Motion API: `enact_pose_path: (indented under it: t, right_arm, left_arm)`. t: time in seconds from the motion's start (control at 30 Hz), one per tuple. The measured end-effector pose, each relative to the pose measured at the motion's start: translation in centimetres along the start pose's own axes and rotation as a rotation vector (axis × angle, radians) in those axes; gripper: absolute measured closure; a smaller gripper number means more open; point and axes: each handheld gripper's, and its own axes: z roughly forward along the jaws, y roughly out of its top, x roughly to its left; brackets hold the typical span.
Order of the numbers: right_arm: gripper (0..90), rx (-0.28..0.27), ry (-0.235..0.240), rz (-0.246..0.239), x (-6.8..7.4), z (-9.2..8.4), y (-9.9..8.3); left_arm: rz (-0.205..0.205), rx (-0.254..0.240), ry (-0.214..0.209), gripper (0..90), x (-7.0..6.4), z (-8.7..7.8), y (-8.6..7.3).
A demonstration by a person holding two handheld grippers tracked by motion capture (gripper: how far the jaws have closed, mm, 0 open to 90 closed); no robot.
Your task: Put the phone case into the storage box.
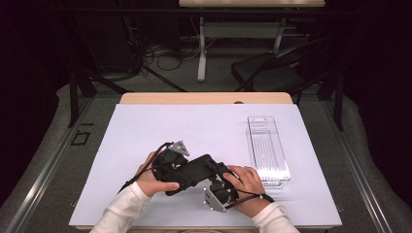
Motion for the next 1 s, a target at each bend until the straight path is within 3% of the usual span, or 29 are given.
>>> enact_pose_path:
  t: [0.37,0.53,1.0]
  right_arm:
    - [58.1,0.014,-0.011,-0.047,0.14,0.08,-0.07]
    - [61.4,-0.006,-0.028,-0.058,0.38,0.18,-0.12]
    - [63.5,-0.001,-0.034,-0.098,0.75,0.48,-0.01]
  left_arm:
    - [0.01,-0.008,-0.022,15.0,-0.5,0.0,0.16]
    - [0.011,-0.005,-0.026,15.1,-0.57,0.05,0.2]
    - [0.009,-0.004,-0.038,15.1,-0.69,0.12,0.24]
